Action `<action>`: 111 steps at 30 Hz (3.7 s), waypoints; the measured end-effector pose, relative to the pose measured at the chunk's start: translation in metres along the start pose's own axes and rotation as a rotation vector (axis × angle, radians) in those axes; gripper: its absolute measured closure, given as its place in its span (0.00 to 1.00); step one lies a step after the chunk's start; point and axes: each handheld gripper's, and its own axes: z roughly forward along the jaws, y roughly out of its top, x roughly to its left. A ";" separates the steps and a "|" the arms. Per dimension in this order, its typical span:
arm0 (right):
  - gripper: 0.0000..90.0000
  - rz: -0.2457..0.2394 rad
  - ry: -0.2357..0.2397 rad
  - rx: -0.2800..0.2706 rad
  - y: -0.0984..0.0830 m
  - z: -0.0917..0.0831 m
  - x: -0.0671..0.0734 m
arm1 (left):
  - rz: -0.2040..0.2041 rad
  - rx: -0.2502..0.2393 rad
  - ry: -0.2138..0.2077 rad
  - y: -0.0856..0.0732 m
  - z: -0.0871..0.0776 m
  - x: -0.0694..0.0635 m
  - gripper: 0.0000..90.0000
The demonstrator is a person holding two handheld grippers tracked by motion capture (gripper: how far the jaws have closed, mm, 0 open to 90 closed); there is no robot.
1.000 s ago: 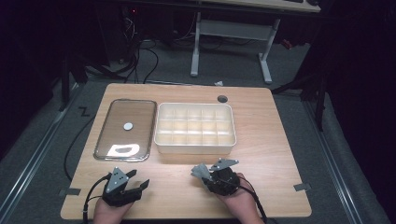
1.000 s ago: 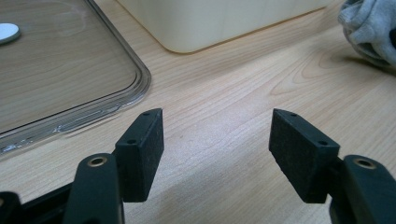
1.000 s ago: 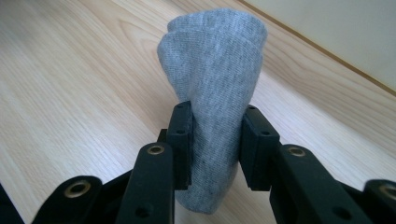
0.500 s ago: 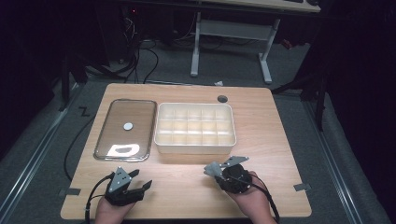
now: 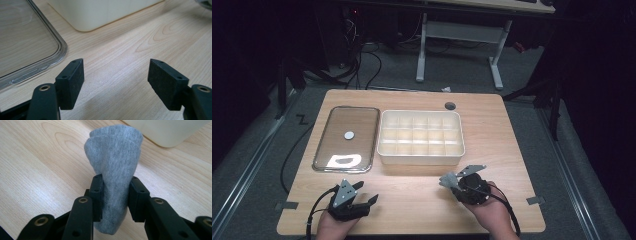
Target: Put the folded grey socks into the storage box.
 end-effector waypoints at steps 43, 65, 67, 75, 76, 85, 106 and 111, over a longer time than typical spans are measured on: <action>0.78 0.029 0.019 0.067 0.092 -0.036 -0.034 | -0.009 0.013 0.023 0.000 -0.006 0.000 0.32; 0.78 0.015 -0.058 0.191 0.135 -0.007 -0.073 | -0.027 0.000 0.046 -0.001 -0.009 0.007 0.33; 0.78 0.021 -0.061 0.216 0.137 0.000 -0.075 | -0.025 -0.006 0.045 -0.001 -0.010 0.008 0.33; 0.78 0.025 -0.051 0.316 0.145 0.014 -0.079 | -0.013 -0.001 0.044 0.000 -0.010 0.008 0.33; 0.78 0.019 -0.046 0.319 0.145 0.015 -0.081 | -0.012 0.003 0.043 0.001 -0.010 0.008 0.33; 0.78 0.048 -0.032 0.362 0.148 0.024 -0.087 | -0.012 0.003 0.046 0.000 -0.009 0.008 0.33; 0.80 0.041 -0.009 0.457 0.149 0.050 -0.087 | -0.016 0.003 0.044 -0.001 -0.008 0.009 0.33; 0.80 0.034 -0.006 0.459 0.148 0.052 -0.088 | -0.011 0.007 0.043 -0.001 -0.009 0.008 0.33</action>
